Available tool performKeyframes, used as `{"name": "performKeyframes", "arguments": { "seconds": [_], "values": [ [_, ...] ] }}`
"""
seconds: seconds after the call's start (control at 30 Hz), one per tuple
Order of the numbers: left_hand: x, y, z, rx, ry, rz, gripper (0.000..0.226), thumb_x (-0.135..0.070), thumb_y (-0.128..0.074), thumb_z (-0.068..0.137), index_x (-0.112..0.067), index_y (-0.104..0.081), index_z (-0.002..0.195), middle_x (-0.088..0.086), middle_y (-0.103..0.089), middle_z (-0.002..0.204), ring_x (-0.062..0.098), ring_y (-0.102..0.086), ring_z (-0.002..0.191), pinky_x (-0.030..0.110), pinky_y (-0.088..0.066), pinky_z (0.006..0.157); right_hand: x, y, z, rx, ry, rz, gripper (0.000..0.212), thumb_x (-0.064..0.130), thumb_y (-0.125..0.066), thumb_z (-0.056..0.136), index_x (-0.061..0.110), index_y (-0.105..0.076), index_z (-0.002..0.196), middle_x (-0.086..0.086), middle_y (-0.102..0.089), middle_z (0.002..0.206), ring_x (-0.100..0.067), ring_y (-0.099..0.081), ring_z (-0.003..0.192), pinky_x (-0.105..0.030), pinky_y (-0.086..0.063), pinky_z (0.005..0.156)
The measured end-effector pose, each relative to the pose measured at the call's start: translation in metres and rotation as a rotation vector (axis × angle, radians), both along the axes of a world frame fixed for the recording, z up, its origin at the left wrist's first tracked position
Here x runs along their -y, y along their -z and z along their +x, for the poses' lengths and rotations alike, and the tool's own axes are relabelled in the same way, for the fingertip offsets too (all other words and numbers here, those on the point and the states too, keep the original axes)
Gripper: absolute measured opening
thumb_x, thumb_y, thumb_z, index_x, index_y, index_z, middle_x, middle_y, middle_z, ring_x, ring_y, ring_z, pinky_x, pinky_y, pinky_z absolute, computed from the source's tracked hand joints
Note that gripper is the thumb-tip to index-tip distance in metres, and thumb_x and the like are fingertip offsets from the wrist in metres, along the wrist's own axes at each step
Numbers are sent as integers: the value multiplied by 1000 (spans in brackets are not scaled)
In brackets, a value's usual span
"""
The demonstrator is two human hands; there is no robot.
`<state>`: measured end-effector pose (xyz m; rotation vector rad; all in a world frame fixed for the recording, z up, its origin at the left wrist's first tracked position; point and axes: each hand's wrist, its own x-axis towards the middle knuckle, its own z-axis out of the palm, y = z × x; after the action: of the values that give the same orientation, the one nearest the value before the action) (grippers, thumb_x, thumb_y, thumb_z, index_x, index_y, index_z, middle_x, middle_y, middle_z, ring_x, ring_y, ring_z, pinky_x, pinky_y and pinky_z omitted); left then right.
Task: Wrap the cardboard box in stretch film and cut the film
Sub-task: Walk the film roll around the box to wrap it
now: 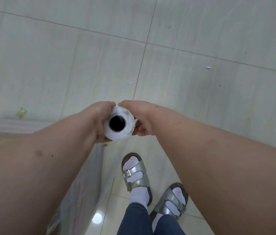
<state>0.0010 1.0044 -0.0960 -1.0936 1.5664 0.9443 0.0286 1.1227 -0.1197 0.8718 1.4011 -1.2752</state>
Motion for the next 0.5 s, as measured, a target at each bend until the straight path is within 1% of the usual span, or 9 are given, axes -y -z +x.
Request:
{"name": "performKeyframes", "arguments": {
  "seconds": [0.1,0.13,0.17,0.2,0.27,0.33,0.4,0.43,0.5],
  "values": [
    [-2,-17,-24,-57,83,7,26,-38,-51,96,-15,-63,93,6,-70,82,22,-66,67,29,-51,57,3,-6,-18,35,78,-55,27,36,-46,85,12,-59,84,-8,-64,81,-26,-61,72,-31,-44,71],
    [0,-19,-32,-106,134,14,25,-37,-53,96,-15,-63,90,5,-69,82,21,-65,67,28,-51,58,5,-7,-24,38,98,-61,27,35,-44,84,12,-59,86,-8,-64,83,-26,-62,72,-32,-44,71],
    [2,-20,-40,-164,185,18,23,-36,-54,95,-16,-63,88,5,-69,85,21,-66,70,30,-53,63,8,-7,-30,37,106,-55,28,34,-41,84,12,-58,87,-9,-65,87,-27,-62,73,-32,-44,72],
    [6,-18,-48,-225,236,8,21,-37,-55,95,-18,-64,90,6,-70,92,22,-66,79,34,-54,74,10,-6,-36,33,102,-40,28,32,-39,84,12,-59,88,-10,-66,91,-27,-63,74,-33,-45,72],
    [16,-15,-62,-312,278,-41,24,-42,-54,93,-22,-64,101,5,-68,107,26,-64,98,42,-51,93,15,-3,-48,22,87,15,27,29,-39,86,12,-60,92,-9,-64,97,-26,-62,75,-34,-46,74],
    [27,-10,-72,-343,184,-76,30,-46,-52,93,-20,-61,105,2,-65,113,24,-62,102,43,-49,98,21,1,-61,25,97,71,32,25,-39,88,10,-61,106,-9,-61,98,-26,-60,72,-33,-47,71],
    [37,-2,-78,-286,19,-76,32,-48,-52,94,-18,-59,103,0,-65,109,21,-63,96,41,-51,96,27,2,-74,44,114,106,38,25,-38,89,8,-60,115,-10,-59,95,-26,-57,68,-31,-46,66],
    [40,0,-79,-224,-69,-60,33,-49,-52,94,-18,-60,101,-1,-68,104,21,-65,92,39,-52,94,29,2,-80,53,115,119,39,26,-38,89,6,-60,115,-11,-59,94,-26,-56,67,-30,-46,63],
    [46,1,-82,-64,-237,24,30,-46,-53,92,-20,-64,101,-3,-71,93,19,-68,84,34,-54,88,35,2,-90,59,98,134,35,32,-38,90,7,-59,104,-12,-58,94,-26,-54,68,-30,-46,62]
  ]
}}
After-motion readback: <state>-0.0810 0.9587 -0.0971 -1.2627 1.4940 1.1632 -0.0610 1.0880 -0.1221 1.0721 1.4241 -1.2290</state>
